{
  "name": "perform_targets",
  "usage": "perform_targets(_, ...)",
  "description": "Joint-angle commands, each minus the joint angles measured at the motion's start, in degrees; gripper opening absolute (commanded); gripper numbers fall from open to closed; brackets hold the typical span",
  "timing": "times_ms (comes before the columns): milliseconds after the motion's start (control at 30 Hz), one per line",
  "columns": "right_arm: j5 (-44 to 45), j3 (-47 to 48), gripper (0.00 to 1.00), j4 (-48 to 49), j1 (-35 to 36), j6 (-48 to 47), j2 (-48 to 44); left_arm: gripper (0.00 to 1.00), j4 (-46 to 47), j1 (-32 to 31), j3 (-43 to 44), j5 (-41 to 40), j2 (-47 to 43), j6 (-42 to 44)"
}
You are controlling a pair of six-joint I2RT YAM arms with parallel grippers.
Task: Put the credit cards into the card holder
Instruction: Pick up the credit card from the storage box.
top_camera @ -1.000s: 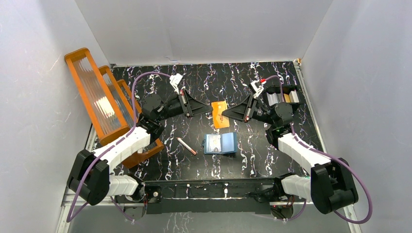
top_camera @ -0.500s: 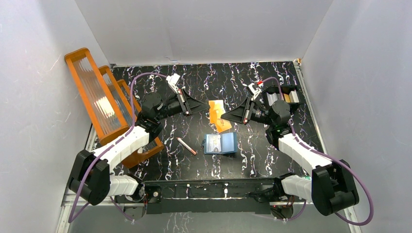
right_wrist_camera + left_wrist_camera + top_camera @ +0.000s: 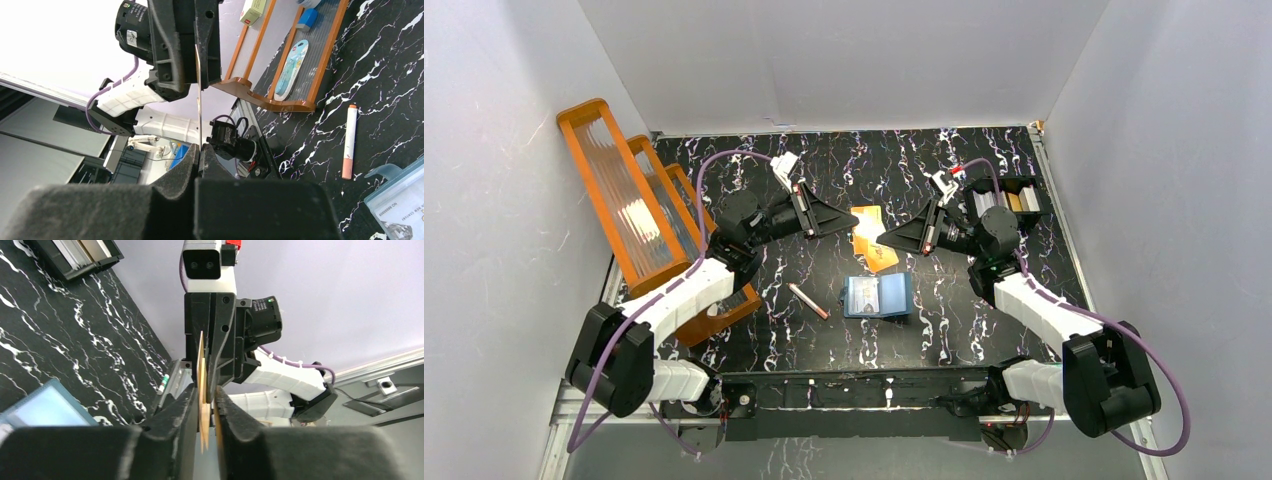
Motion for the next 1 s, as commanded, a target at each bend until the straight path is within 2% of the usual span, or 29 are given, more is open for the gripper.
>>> perform_targets(0,0.1,0.2,0.0,4.2,0.5,0.0,0.2,0.03,3.6,0.0,-0.1,1.4,-0.1,-0.1)
perform_targets(33,-0.1,0.1,0.0,3.0,0.4,-0.6,0.2,0.0,3.6,0.1,-0.2,1.2,-0.2,0.2)
perform_targets(133,-0.1,0.2,0.07,-5.1,0.4,-5.2,-0.3,0.0,1.0,0.6,-0.5,-0.1,-1.2,2.1)
perform_targets(300,0.5,-1.5,0.08,-15.4,0.1,-11.4,-3.5,0.0,-17.2,1.4,2.9,-4.5,-4.6,13.6)
perform_targets(467,3.5,-1.7,0.07,-28.1,-0.4,-18.5,-7.0,0.0,-28.2,1.6,4.5,-8.7,-5.6,19.5)
perform_targets(600,5.9,-1.9,0.05,-36.2,-1.0,-23.4,-9.3,0.0,-29.0,1.5,3.5,-8.1,-4.8,19.6)
perform_targets(700,5.7,-3.0,0.05,-37.1,-1.3,-23.5,-10.1,0.0,-27.7,1.5,2.3,-7.6,-4.5,18.9)
perform_targets(767,7.5,-3.3,0.02,-39.0,-1.4,-24.2,-10.8,0.0,-28.0,1.6,2.4,-7.3,-4.0,19.0)
perform_targets(867,14.6,-2.4,0.0,-45.4,-1.5,-29.8,-11.4,0.0,-29.7,1.5,2.1,-7.4,-3.1,18.9)
perform_targets(967,20.9,-1.8,0.0,-50.3,-1.5,-34.7,-9.9,0.0,-26.7,1.0,-0.9,-6.0,-1.5,14.9)
